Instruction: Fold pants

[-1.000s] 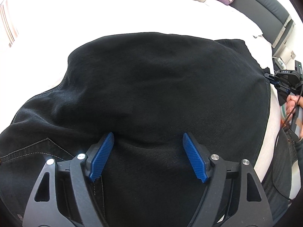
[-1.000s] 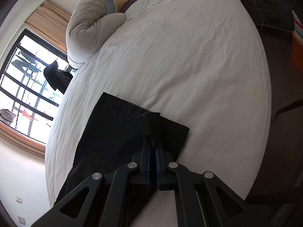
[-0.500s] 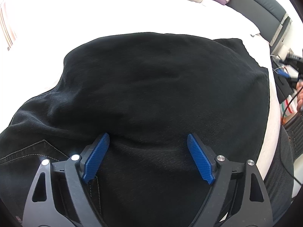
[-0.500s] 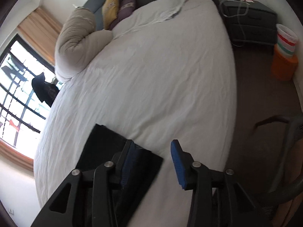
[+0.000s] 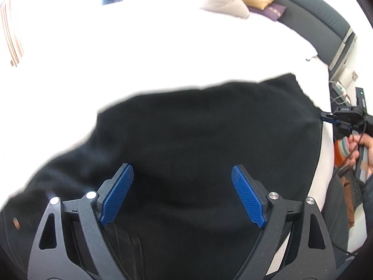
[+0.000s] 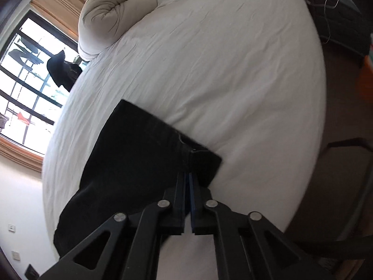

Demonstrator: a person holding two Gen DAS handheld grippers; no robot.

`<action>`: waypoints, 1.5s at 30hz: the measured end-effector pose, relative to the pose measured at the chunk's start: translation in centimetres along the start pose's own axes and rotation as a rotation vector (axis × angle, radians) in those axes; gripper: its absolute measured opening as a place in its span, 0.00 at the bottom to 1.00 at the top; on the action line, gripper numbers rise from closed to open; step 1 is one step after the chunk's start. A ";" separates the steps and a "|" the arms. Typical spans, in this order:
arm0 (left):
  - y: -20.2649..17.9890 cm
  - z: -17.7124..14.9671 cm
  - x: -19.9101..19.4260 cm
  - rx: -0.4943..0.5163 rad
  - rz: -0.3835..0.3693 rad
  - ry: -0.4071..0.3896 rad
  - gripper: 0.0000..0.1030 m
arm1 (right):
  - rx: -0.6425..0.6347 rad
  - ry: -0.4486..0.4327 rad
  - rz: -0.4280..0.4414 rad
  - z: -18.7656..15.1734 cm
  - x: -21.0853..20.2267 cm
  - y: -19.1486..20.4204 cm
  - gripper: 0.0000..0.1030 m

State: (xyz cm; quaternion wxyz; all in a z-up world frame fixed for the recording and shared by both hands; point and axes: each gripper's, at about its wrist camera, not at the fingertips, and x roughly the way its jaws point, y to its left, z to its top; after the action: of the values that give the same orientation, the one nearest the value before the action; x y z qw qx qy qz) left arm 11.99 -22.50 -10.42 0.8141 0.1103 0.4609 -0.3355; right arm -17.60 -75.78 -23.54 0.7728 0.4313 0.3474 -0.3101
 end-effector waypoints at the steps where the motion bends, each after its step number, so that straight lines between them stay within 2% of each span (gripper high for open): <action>1: 0.1 0.6 0.3 0.009 -0.008 -0.004 0.84 | -0.012 -0.016 0.012 0.1 -0.5 0.5 0.24; 2: 0.3 1.2 0.8 0.021 -0.012 -0.002 0.84 | -0.023 -0.021 0.043 0.1 -0.9 1.5 0.26; 5: 0.8 2.5 4.7 0.058 -0.042 0.101 0.83 | -0.124 0.012 0.160 -0.6 -1.2 5.3 0.27; 8: 1.1 3.2 6.9 0.105 -0.032 0.108 0.83 | -0.206 0.083 0.259 -1.9 0.4 9.2 0.33; 10: 1.0 4.2 7.4 0.107 -0.031 0.105 0.83 | -0.264 0.146 0.248 -3.0 2.6 10.3 0.49; 11: 1.1 4.6 7.6 0.106 -0.031 0.103 0.83 | -0.282 0.187 0.196 -3.4 4.0 10.2 0.48; 12: 1.3 5.1 7.9 0.105 -0.030 0.097 0.83 | -0.293 0.201 0.156 -3.8 4.8 9.7 0.38; 13: 1.4 5.3 8.1 0.107 -0.026 0.093 0.83 | -0.300 0.178 0.169 -4.0 4.6 8.9 0.36; 16: 1.6 6.6 8.7 0.121 0.019 0.077 0.85 | -0.272 0.149 0.177 -3.4 3.7 7.0 0.36; 19: 2.0 7.9 8.1 0.089 0.089 0.047 0.82 | -0.243 0.124 0.128 -2.4 2.5 5.7 0.36; 21: 1.9 8.6 6.7 0.071 0.064 0.007 0.81 | -0.232 0.100 0.107 -1.7 1.3 5.7 0.36; 24: -1.5 8.6 6.1 0.149 -0.022 -0.012 0.81 | -0.261 0.074 0.218 -1.7 0.2 7.2 0.37; 27: -3.8 7.8 8.8 0.179 -0.083 0.061 0.81 | -0.301 0.130 0.348 -2.7 1.7 10.2 0.46; 28: -3.9 7.4 9.9 0.178 -0.072 0.089 0.81 | -0.312 0.157 0.364 -3.0 2.6 10.9 0.49; 30: -3.5 7.0 10.8 0.186 -0.052 0.070 0.84 | -0.321 0.222 0.341 -3.5 5.2 11.3 0.48; 31: -3.2 7.3 10.8 0.178 -0.059 0.069 0.84 | -0.296 0.243 0.307 -3.8 6.2 10.6 0.38; 32: -2.7 7.7 10.6 0.167 -0.063 0.069 0.84 | -0.262 0.236 0.324 -3.6 6.3 9.8 0.36; 34: -1.1 8.5 10.7 0.139 -0.039 0.063 0.84 | -0.209 0.221 0.347 -2.9 6.0 7.8 0.35; 35: 0.3 8.8 10.6 0.116 -0.019 0.059 0.84 | -0.203 0.208 0.329 -2.5 5.7 7.0 0.35; 38: 4.6 9.3 9.4 0.011 0.113 0.044 0.82 | -0.161 0.155 0.254 -1.2 3.9 4.7 0.35; 41: 8.9 8.7 5.5 -0.131 0.172 -0.037 0.82 | -0.144 0.097 0.201 -0.4 1.4 4.2 0.39; 43: 10.5 7.5 3.0 -0.202 0.162 -0.084 0.82 | -0.183 0.086 0.250 -0.6 0.5 5.8 0.40; 45: 10.8 6.0 1.6 -0.235 0.138 -0.103 0.82 | -0.231 0.123 0.341 -1.7 0.7 8.7 0.44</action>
State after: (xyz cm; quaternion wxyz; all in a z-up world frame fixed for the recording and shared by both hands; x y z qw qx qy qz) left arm 23.57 -18.06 -9.81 0.8651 0.0283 0.4460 -0.2278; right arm -10.88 -70.65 -20.82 0.8357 0.4105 0.3490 -0.1064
